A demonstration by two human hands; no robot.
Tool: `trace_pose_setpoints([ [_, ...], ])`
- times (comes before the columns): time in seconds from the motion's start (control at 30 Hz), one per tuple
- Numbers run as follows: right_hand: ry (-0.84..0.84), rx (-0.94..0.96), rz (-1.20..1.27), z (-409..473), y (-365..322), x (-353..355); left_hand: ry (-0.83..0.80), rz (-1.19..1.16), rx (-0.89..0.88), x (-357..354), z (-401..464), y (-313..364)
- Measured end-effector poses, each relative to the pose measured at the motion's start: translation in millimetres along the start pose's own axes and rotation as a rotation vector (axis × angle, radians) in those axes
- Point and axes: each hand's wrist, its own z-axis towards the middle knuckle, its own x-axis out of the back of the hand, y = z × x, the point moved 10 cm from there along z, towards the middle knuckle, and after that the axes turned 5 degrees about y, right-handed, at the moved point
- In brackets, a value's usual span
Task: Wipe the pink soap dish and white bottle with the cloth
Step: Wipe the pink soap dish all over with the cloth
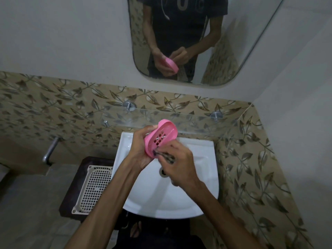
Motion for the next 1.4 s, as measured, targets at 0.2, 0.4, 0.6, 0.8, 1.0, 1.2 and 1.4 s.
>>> trace_pose_setpoints([
  [0.2,0.036,-0.077,0.002,5,9,8,0.017,-0.085,-0.038,-4,-1,-1],
  [0.4,0.036,-0.090,-0.020,6,13,11,0.016,-0.072,-0.101,-7,0,3],
  [0.6,0.133,-0.135,-0.026,4,11,14,0.051,-0.083,-0.138,-11,4,5],
  [0.8,0.169,-0.244,0.007,2,15,7,0.093,-0.153,-0.214,-3,6,9],
  [1.0,0.190,-0.486,0.135,-18,37,-1,0.096,-0.172,-0.275,1,7,10],
  [1.2,0.126,-0.767,0.211,-41,65,-7,0.115,-0.125,-0.247,2,8,-2],
  [1.4,0.022,-0.677,0.162,-40,61,-7,0.071,0.048,-0.162,0,12,-15],
])
